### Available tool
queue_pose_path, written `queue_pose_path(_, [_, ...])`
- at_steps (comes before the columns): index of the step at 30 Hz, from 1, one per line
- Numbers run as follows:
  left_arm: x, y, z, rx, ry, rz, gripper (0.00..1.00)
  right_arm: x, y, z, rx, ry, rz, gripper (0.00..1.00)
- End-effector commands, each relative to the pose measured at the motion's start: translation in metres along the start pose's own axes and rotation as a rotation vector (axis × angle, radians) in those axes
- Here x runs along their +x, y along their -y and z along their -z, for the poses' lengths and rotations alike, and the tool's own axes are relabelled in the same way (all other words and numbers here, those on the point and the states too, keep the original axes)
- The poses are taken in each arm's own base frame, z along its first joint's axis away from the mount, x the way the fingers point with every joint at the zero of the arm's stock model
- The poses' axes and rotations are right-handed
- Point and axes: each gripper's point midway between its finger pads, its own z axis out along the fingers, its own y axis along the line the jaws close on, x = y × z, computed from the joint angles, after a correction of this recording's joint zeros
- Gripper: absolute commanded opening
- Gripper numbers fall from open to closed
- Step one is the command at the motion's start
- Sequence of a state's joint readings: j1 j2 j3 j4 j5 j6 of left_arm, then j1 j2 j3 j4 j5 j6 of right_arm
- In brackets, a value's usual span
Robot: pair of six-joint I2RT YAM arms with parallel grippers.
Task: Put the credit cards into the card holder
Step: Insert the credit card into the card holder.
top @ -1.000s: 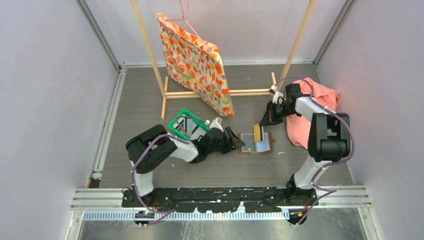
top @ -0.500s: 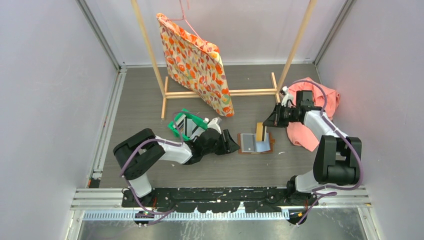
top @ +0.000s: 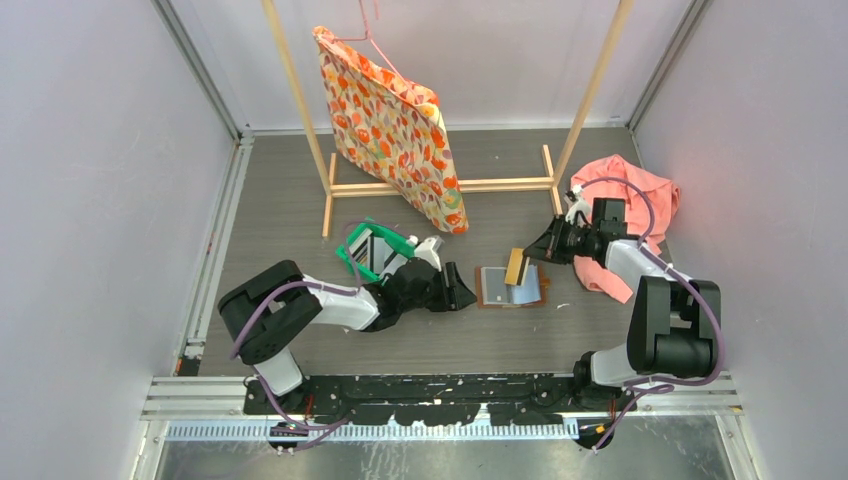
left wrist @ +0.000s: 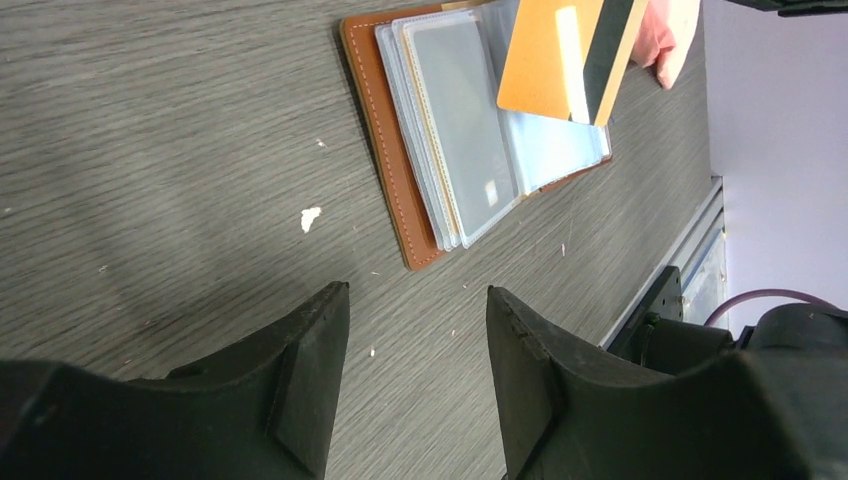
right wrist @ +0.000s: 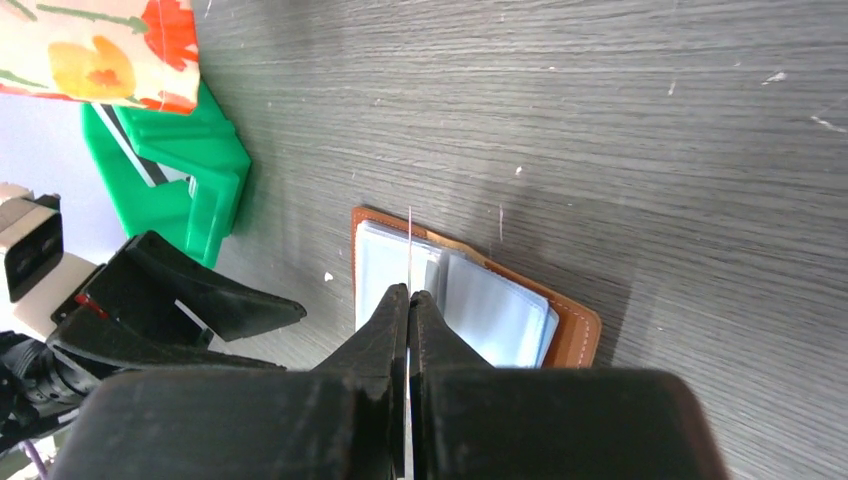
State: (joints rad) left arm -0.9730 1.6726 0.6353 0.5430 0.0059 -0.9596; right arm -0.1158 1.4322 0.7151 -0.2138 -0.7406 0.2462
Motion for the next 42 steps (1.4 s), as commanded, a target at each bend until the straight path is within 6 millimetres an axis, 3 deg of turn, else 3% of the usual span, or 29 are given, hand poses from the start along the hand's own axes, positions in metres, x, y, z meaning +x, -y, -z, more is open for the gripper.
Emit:
queue_pose_path(1, [-0.013,0.023,0.003,0.087,0.028,-0.026,0.54,-0.019,-0.002,0.008,0.019,0.080,0.021,0.01])
queue_pose_path(20, [0.004,0.031,-0.012,0.137,-0.049,0.003,0.55,-0.010,0.012,-0.004,0.043,-0.046,-0.045,0.01])
queue_pose_path(42, [0.010,0.034,-0.018,0.153,-0.083,0.053,0.55,0.012,0.008,-0.015,-0.028,-0.199,-0.100,0.06])
